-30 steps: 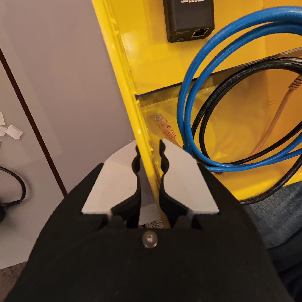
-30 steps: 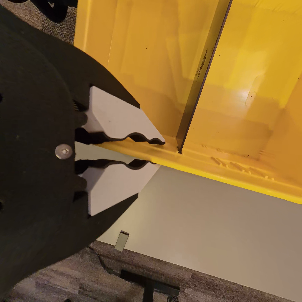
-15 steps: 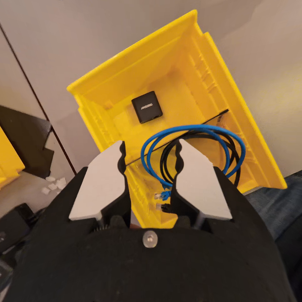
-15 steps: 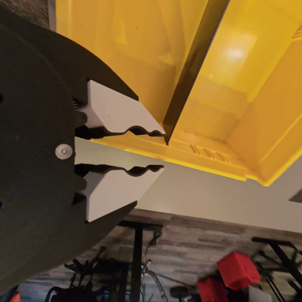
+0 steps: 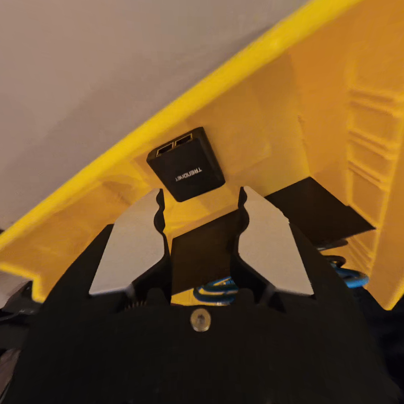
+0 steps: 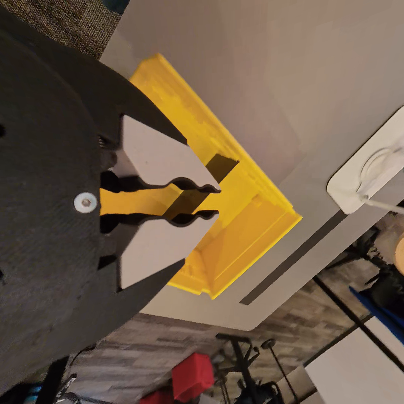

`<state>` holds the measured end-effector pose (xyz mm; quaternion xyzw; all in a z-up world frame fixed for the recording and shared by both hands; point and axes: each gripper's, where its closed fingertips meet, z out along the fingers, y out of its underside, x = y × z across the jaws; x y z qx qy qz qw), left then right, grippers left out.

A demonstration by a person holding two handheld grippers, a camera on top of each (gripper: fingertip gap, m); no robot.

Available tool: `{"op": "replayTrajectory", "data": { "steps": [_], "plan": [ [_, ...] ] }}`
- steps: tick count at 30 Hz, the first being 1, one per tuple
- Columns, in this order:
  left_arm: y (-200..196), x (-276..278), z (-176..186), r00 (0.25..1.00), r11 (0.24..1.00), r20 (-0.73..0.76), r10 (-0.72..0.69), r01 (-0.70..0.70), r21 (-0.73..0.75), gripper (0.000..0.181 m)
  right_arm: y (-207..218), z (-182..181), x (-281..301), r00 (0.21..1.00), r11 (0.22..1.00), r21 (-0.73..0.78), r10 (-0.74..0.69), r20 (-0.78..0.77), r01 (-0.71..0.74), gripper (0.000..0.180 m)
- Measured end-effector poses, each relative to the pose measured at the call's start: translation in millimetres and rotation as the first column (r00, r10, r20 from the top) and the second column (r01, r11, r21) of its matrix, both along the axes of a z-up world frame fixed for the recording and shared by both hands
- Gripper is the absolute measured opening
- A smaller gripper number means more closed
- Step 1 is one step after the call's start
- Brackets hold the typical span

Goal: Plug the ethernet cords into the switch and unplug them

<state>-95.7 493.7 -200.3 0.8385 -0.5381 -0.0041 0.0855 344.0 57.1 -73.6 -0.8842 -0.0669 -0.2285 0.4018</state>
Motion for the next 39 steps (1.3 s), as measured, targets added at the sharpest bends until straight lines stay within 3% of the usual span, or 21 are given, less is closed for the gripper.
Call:
{"op": "replayTrajectory", "data": {
  "steps": [8, 20, 29, 39],
  "plan": [
    [11.2, -0.2, -27.0, 0.998, 0.999, -0.039, 0.045, -0.044, 0.018, 0.064, 20.4, -2.5, -30.4, 0.997, 0.997, 0.016, 0.079, -0.017, -0.079, 0.013],
    [16.8, -0.3, -20.5, 0.997, 0.994, 0.068, -0.043, 0.036, 0.102, 0.062, 43.6, 2.4, -65.9, 0.988, 0.988, 0.008, 0.156, -0.019, -0.156, 0.014],
    [4.9, 21.0, 40.6, 0.954, 0.958, 0.234, -0.188, 0.126, 0.258, 0.062, 73.1, 12.0, -112.4, 0.964, 0.964, 0.038, 0.266, -0.032, -0.264, 0.021],
    [-75.1, 80.8, 120.5, 0.793, 0.848, 0.367, -0.485, 0.325, 0.418, 0.062, 120.7, 27.4, -185.2, 0.899, 0.897, 0.120, 0.434, -0.055, -0.426, 0.035]
  ]
}}
